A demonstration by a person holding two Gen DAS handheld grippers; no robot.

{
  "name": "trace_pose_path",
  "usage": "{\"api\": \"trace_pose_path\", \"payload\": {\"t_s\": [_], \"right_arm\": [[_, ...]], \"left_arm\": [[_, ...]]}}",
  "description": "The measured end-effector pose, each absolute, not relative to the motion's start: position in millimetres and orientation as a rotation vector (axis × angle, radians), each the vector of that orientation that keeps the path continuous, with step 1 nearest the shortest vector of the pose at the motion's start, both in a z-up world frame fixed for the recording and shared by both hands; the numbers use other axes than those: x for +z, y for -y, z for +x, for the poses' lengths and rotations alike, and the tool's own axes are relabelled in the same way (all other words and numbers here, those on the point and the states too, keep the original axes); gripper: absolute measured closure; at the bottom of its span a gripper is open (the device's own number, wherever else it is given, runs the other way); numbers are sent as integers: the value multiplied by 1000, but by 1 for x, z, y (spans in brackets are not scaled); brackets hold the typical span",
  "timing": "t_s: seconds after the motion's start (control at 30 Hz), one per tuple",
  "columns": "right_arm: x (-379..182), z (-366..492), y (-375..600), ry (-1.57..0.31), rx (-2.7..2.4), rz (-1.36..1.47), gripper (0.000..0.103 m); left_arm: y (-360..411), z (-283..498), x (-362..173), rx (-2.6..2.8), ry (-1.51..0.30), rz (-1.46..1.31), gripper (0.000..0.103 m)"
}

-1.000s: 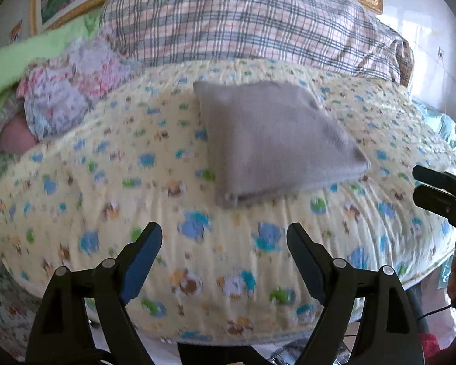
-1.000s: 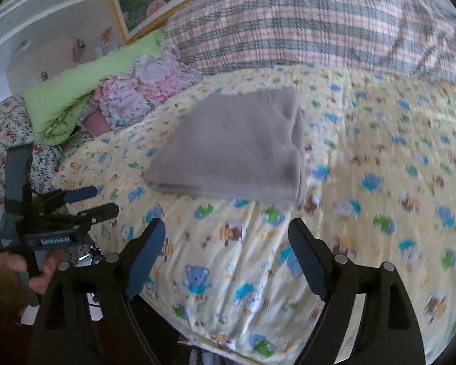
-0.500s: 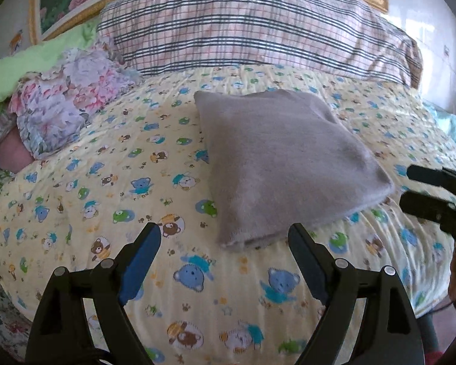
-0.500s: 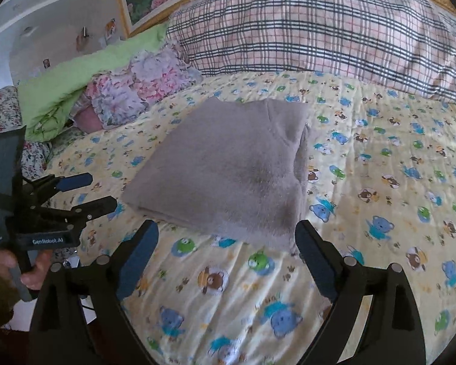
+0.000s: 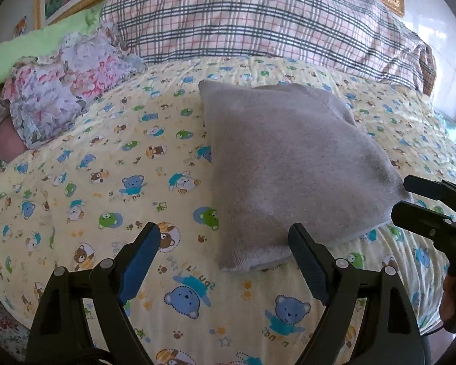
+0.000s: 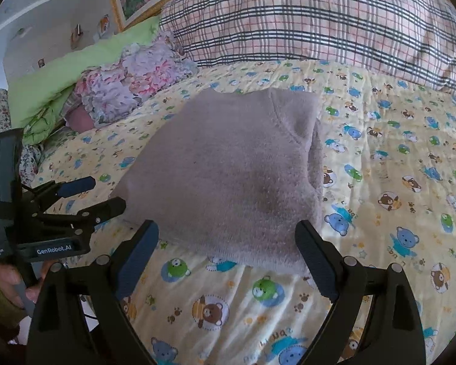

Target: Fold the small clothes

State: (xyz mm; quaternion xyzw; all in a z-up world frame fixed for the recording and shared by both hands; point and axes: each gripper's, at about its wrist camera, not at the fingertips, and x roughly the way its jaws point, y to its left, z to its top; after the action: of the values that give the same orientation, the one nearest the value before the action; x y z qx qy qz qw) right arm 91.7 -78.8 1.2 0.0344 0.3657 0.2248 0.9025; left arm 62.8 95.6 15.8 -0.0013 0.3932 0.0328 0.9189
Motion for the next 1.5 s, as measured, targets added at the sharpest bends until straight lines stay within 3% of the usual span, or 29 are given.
{"api": "trace_pose_path", "payload": {"t_s": [1.5], "right_arm": [[6, 121, 79, -845, 479, 108, 11]], "left_arm": [[-86, 87, 22, 66, -931, 23, 16]]}}
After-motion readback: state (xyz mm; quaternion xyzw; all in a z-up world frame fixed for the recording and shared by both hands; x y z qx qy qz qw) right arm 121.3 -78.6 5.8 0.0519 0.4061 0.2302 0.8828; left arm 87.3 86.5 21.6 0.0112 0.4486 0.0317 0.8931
